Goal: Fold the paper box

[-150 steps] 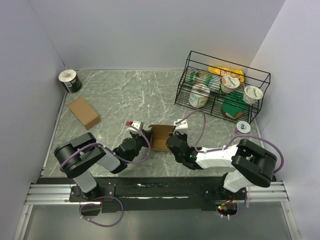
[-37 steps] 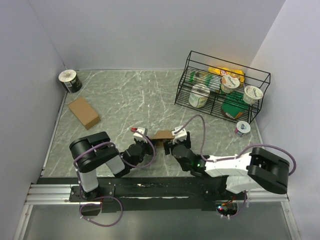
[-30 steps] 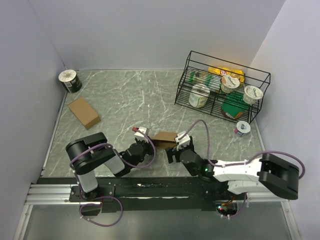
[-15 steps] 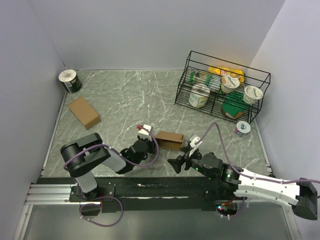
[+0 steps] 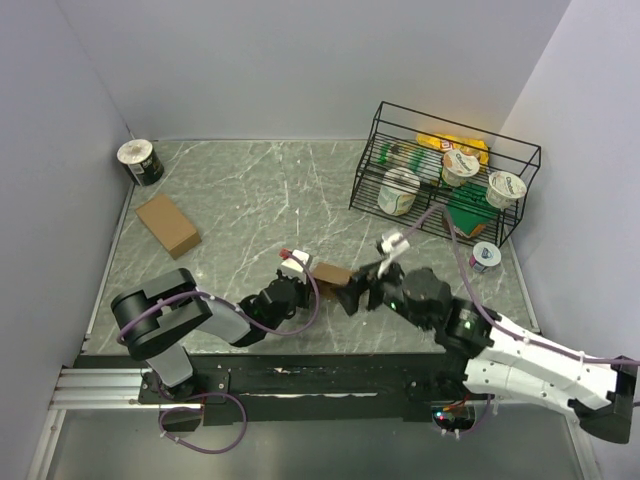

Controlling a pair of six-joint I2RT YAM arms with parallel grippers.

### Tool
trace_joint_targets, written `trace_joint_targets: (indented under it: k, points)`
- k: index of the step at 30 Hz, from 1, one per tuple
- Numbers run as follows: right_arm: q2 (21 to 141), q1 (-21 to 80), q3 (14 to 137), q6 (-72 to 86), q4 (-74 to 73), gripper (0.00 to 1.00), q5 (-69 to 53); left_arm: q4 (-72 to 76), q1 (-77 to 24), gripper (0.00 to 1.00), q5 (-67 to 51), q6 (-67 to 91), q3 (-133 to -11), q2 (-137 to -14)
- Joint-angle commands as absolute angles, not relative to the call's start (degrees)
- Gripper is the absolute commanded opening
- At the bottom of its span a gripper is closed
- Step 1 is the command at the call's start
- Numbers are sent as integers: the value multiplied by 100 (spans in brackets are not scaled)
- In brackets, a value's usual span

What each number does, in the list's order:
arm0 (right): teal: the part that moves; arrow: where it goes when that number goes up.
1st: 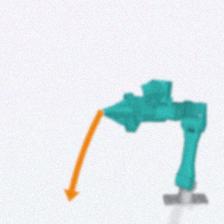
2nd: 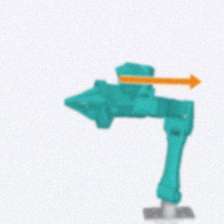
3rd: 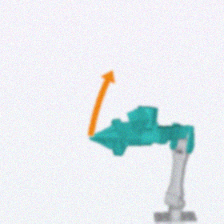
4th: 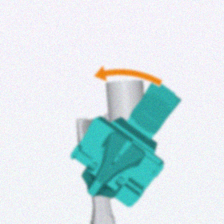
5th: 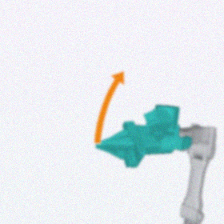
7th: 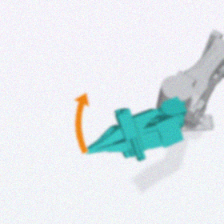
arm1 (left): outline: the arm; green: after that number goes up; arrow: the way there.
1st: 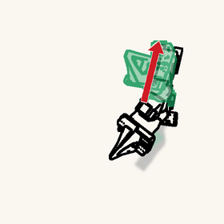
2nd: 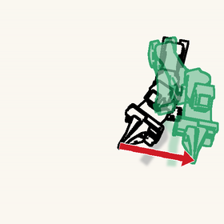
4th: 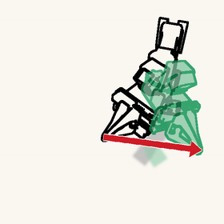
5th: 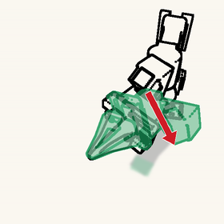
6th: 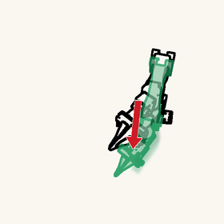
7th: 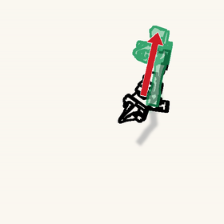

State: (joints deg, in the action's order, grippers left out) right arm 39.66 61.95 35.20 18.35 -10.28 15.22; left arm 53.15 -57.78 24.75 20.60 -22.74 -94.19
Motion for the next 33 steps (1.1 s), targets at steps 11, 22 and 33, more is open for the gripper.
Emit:
trace_joint_targets:
  k: [11,22,33]
  points:
    - [5923,4808,3744,2057,552,70,501,4975,-5810,48,2338,2004,-2154,-8606]
    - [6802,4755,3569,1907,1134,57,387,4869,-5801,66,1873,2250,-1336,-7463]
    - [7084,4755,3322,1977,1151,40,404,3446,-4694,73,547,3154,-1819,-5757]
